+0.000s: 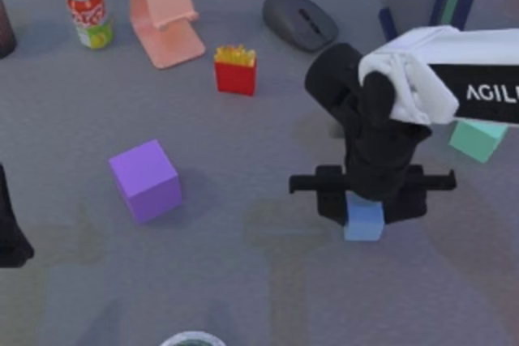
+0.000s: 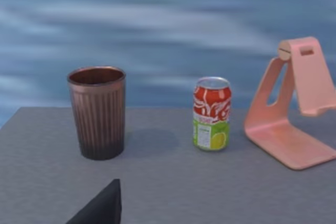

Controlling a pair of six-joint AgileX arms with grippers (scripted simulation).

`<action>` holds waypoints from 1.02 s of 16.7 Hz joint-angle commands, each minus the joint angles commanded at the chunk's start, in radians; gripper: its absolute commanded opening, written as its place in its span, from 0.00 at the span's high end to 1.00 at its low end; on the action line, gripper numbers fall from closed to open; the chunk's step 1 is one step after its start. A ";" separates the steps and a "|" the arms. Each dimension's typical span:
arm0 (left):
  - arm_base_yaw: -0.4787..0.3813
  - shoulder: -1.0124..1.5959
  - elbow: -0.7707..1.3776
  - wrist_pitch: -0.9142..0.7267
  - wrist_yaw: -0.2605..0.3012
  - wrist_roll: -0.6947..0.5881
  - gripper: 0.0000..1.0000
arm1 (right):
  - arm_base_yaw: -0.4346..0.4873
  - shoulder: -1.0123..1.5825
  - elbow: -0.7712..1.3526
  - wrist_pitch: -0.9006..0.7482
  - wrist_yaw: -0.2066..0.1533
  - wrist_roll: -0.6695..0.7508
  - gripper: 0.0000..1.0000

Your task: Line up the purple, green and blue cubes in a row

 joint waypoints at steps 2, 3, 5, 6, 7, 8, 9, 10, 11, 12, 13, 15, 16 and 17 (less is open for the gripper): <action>0.000 0.000 0.000 0.000 0.000 0.000 0.00 | 0.000 0.000 0.000 0.000 0.000 0.000 0.40; 0.000 0.000 0.000 0.000 0.000 0.000 0.00 | 0.000 0.000 0.000 0.000 0.000 0.000 0.32; 0.000 0.000 0.000 0.000 0.000 0.000 0.00 | 0.000 0.000 0.000 0.000 0.000 0.000 0.17; 0.000 0.000 0.000 0.000 0.000 0.000 0.00 | 0.000 0.000 0.000 0.000 0.000 0.000 0.10; 0.000 0.000 0.000 0.000 0.000 0.000 0.00 | 0.000 0.000 0.000 0.000 0.000 0.000 0.02; 0.000 0.000 0.000 0.000 0.000 0.000 0.00 | 0.000 0.000 0.000 0.000 0.000 0.000 0.00; 0.000 0.000 0.000 0.000 0.000 0.000 0.00 | 0.000 0.000 0.000 0.000 0.000 0.000 0.00; 0.000 0.000 0.000 0.000 0.000 0.000 0.00 | 0.000 0.000 0.000 0.000 0.000 0.000 0.00; 0.000 0.000 0.000 0.000 0.000 0.000 0.00 | 0.000 0.000 0.000 0.000 0.000 0.000 0.00; 0.000 0.000 0.000 0.000 0.000 0.000 0.00 | 0.000 0.000 0.000 0.000 0.000 0.000 0.00; 0.000 0.000 0.000 0.000 0.000 0.000 0.00 | 0.000 0.000 0.000 0.000 0.000 0.000 0.00; 0.000 0.000 0.000 0.000 0.000 0.000 0.00 | 0.000 0.000 0.000 0.000 0.000 0.000 0.00; 0.000 0.000 0.000 0.000 0.000 0.000 0.00 | -0.002 -0.001 0.000 0.000 0.000 0.000 0.00; 0.000 0.000 0.000 0.000 0.000 0.000 0.00 | -0.001 -0.002 0.003 -0.004 0.000 0.000 0.00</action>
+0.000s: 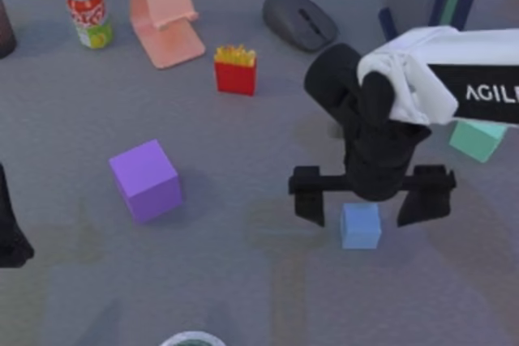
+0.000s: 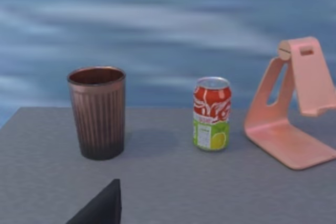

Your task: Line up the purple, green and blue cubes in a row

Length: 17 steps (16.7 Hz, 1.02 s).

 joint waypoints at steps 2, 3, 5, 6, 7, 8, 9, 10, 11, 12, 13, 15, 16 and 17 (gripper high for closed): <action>0.000 0.000 0.000 0.000 0.000 0.000 0.00 | 0.003 -0.010 0.028 -0.038 0.000 0.001 0.00; 0.000 0.000 0.000 0.000 0.000 0.000 0.00 | 0.004 -0.020 0.049 -0.070 0.001 0.001 0.00; 0.000 0.000 0.000 0.000 0.000 0.000 0.00 | 0.007 -0.044 0.096 -0.148 0.000 0.002 0.00; 0.000 0.000 0.000 0.000 0.000 0.000 0.00 | 0.009 -0.057 0.119 -0.187 0.000 0.002 0.00; 0.000 0.000 0.000 0.000 0.000 0.000 0.00 | 0.010 -0.068 0.139 -0.217 0.000 0.002 0.00; 0.000 0.000 0.000 0.000 0.000 0.000 0.00 | 0.011 -0.079 0.154 -0.238 -0.001 0.002 0.00; 0.000 0.000 0.000 0.000 0.000 0.000 0.00 | 0.011 -0.085 0.162 -0.248 -0.001 0.001 0.00; 0.000 0.000 0.000 0.000 0.000 0.000 0.00 | 0.011 -0.085 0.163 -0.249 -0.001 0.001 0.00; 0.000 0.000 0.000 0.000 0.000 0.000 0.00 | 0.011 -0.085 0.163 -0.249 -0.001 0.001 0.00; 0.000 0.000 0.000 0.000 0.000 0.000 0.00 | 0.006 -0.082 0.161 -0.246 -0.001 0.001 0.00; 0.000 0.000 0.000 0.000 0.000 0.000 0.00 | 0.005 -0.081 0.161 -0.246 -0.001 0.000 0.00; 0.000 0.000 0.000 0.000 0.000 0.000 0.00 | -0.006 -0.069 0.177 -0.252 -0.001 -0.033 0.00; 0.000 0.000 0.000 0.000 0.000 0.000 0.00 | -0.018 -0.058 0.193 -0.258 -0.001 -0.065 0.00; 0.000 0.000 0.000 0.000 0.000 0.000 0.00 | -0.033 -0.044 0.212 -0.265 -0.001 -0.107 0.00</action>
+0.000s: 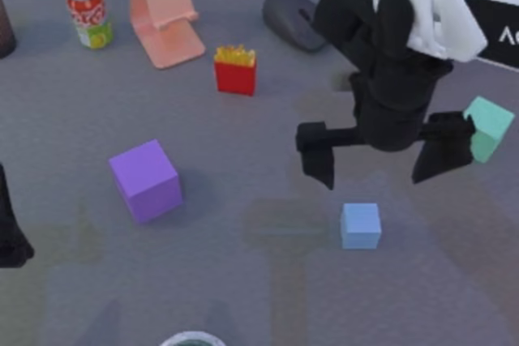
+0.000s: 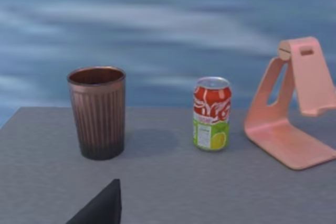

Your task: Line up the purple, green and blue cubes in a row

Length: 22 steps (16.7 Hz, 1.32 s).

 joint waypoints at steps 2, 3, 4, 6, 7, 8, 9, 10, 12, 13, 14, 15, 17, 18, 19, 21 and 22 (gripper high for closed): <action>0.000 0.000 0.000 0.000 0.000 0.000 0.00 | -0.040 0.035 0.046 -0.018 -0.001 -0.110 0.00; 0.000 0.000 0.000 0.000 0.000 0.000 0.00 | -0.065 0.055 0.072 -0.028 -0.002 -0.176 0.00; 0.000 0.000 0.000 0.000 0.000 0.000 0.00 | -0.092 0.075 0.098 -0.039 -0.003 -0.248 0.00; 0.000 0.000 0.000 0.000 0.000 0.000 0.00 | -0.150 0.118 0.150 -0.062 -0.005 -0.413 0.00; 0.000 0.000 0.000 0.000 0.000 0.000 0.00 | -0.182 0.141 0.176 -0.074 -0.005 -0.504 0.00; 0.000 0.000 0.000 0.000 0.000 0.000 0.00 | -0.213 0.162 0.202 -0.086 -0.006 -0.598 0.00; 0.000 0.000 0.000 0.000 0.000 0.000 0.00 | -0.246 0.183 0.227 -0.097 -0.007 -0.692 0.00; 0.000 0.000 0.000 0.000 0.000 0.000 0.00 | -0.278 0.203 0.251 -0.108 -0.008 -0.786 0.00; 0.000 0.000 0.000 0.000 0.000 0.000 0.00 | -0.340 0.237 0.299 -0.126 -0.009 -0.963 0.00; 0.000 0.000 0.000 0.000 0.000 0.000 0.00 | -0.369 0.250 0.320 -0.132 -0.010 -1.040 0.00; 0.000 0.000 0.000 0.000 0.000 0.000 0.00 | -0.395 0.260 0.340 -0.136 -0.011 -1.108 0.00; 0.000 0.000 0.000 0.000 0.000 0.000 0.00 | -0.420 0.267 0.358 -0.138 -0.012 -1.166 0.00; 0.000 0.000 0.000 0.000 0.000 0.000 0.00 | -0.458 0.276 0.386 -0.140 -0.015 -1.252 0.00; 0.000 0.000 0.000 0.000 0.000 0.000 0.00 | -0.471 0.278 0.395 -0.140 -0.016 -1.279 0.00; 0.000 0.000 0.000 0.000 0.000 0.000 0.00 | -0.479 0.279 0.401 -0.139 -0.016 -1.294 0.00; 0.000 0.000 0.000 0.000 0.000 0.000 0.00 | -0.482 0.279 0.403 -0.139 -0.016 -1.299 0.00; 0.000 0.000 0.000 0.000 0.000 0.000 0.00 | -0.482 0.279 0.403 -0.139 -0.016 -1.299 0.00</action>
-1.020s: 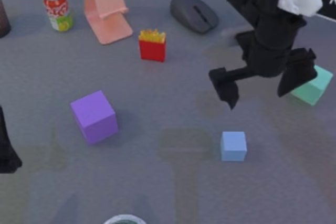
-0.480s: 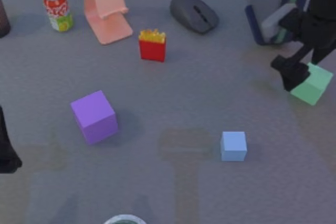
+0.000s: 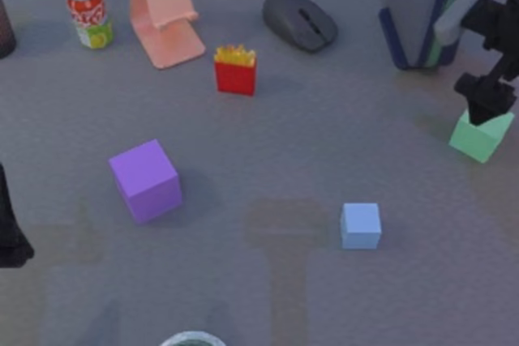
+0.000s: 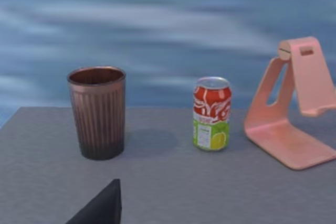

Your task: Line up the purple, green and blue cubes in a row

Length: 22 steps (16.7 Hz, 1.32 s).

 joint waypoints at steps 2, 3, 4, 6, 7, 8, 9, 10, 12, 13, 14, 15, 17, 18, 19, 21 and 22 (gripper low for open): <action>0.000 0.000 0.000 0.000 0.000 0.000 0.00 | 0.005 -0.004 -0.003 0.001 0.001 0.001 0.00; 0.000 0.000 0.000 0.000 0.000 0.000 0.00 | 0.004 -0.003 -0.006 0.004 0.001 0.002 0.00; 0.000 0.000 0.000 0.000 0.000 0.000 0.00 | 0.004 0.000 -0.018 0.018 0.000 0.003 0.00; 0.000 0.000 0.000 0.000 0.000 0.000 0.00 | 0.003 0.015 -0.061 0.073 0.000 0.004 0.00; 0.000 0.000 0.000 0.000 0.000 0.000 0.00 | 0.002 0.025 -0.089 0.113 0.000 0.004 0.00; 0.000 0.000 0.000 0.000 0.000 0.000 0.00 | 0.002 0.036 -0.118 0.157 0.000 0.003 0.00; 0.000 0.000 0.000 0.000 0.000 0.000 0.00 | 0.002 0.047 -0.148 0.201 0.001 0.003 0.00; 0.000 0.000 0.000 0.000 0.000 0.000 0.00 | 0.002 0.058 -0.176 0.241 0.001 0.003 0.00; 0.000 0.000 0.000 0.000 0.000 0.000 0.00 | 0.002 0.075 -0.217 0.295 0.001 0.003 0.00; 0.000 0.000 0.000 0.000 0.000 0.000 0.00 | 0.002 0.079 -0.227 0.306 0.001 0.003 0.00; 0.000 0.000 0.000 0.000 0.000 0.000 0.00 | 0.002 0.079 -0.228 0.308 0.001 0.003 0.00; 0.000 0.000 0.000 0.000 0.000 0.000 0.00 | 0.002 0.079 -0.228 0.308 0.001 0.003 0.00; 0.000 0.000 0.000 0.000 0.000 0.000 0.00 | 0.002 0.079 -0.228 0.308 0.001 0.003 0.00; 0.000 0.000 0.000 0.000 0.000 0.000 0.00 | 0.002 0.079 -0.228 0.308 0.001 0.003 0.08; 0.000 0.000 0.000 0.000 0.000 0.000 0.00 | 0.002 0.079 -0.228 0.308 0.001 0.003 0.15; 0.000 0.000 0.000 0.000 0.000 0.000 0.00 | 0.002 0.079 -0.228 0.308 0.001 0.003 0.30; 0.000 0.000 0.000 0.000 0.000 0.000 0.00 | 0.002 0.079 -0.228 0.308 0.001 0.003 0.38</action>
